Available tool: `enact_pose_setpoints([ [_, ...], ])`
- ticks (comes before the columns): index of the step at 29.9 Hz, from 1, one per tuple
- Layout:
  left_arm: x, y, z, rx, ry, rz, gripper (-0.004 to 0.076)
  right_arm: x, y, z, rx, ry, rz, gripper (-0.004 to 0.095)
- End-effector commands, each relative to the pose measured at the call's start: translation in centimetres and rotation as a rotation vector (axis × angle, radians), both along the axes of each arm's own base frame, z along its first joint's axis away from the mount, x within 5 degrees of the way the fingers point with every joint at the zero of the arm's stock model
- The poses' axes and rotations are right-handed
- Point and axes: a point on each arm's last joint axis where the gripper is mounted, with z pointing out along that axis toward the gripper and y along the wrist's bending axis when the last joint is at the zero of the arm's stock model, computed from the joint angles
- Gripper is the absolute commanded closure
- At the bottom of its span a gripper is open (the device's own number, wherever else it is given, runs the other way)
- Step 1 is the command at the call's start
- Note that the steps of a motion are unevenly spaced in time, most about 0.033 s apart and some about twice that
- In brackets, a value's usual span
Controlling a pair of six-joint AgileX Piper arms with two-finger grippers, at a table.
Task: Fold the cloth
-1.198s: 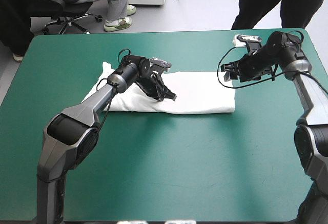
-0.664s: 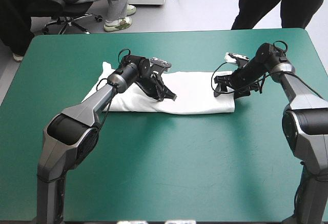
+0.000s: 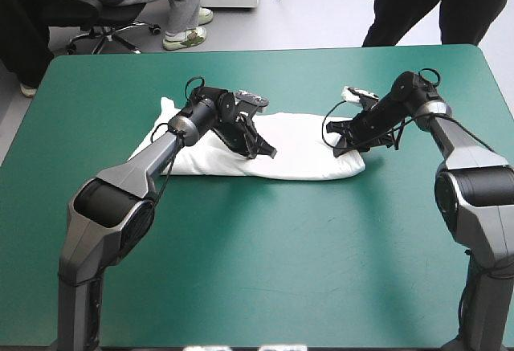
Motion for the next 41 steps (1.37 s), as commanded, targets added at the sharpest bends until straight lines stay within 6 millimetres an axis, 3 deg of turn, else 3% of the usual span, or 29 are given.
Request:
enact_pose_setpoints([
  [1,-0.4,-0.2,3.4,-0.051,-0.072,0.0,0.0741,-0.7,0.3,5.7,0.024,-0.146,0.009,0.0922],
  [6,-0.4,-0.2,3.4,-0.051,-0.072,0.0,0.0741,-1.5,1.2,10.1,0.057,-0.237,0.033,0.0921],
  [20,-0.5,-0.2,3.4,-0.049,-0.068,-0.001,0.0741,-4.3,8.2,19.5,0.152,-0.484,0.187,0.0921],
  [23,-0.5,-0.2,3.4,-0.049,-0.067,0.001,0.0741,-4.6,8.7,20.6,0.159,-0.519,0.195,0.0921],
  [27,-0.5,0.2,4.2,-0.06,-0.07,0.024,0.0741,-4.5,8.7,20.5,0.142,-0.522,0.198,0.0921],
  [32,-2.0,3.4,8.8,0.059,-0.136,0.019,0.0741,-4.5,8.6,20.4,0.12,-0.527,0.197,0.0921],
  [37,-5.4,8.4,16.8,0.069,-0.275,0.132,0.0741,-4.4,8.5,20.4,0.116,-0.527,0.197,0.0921],
  [41,-9.6,12.7,22.8,0.015,-0.385,0.228,0.0741,-4.4,8.6,20.5,0.114,-0.535,0.196,0.0921],
])
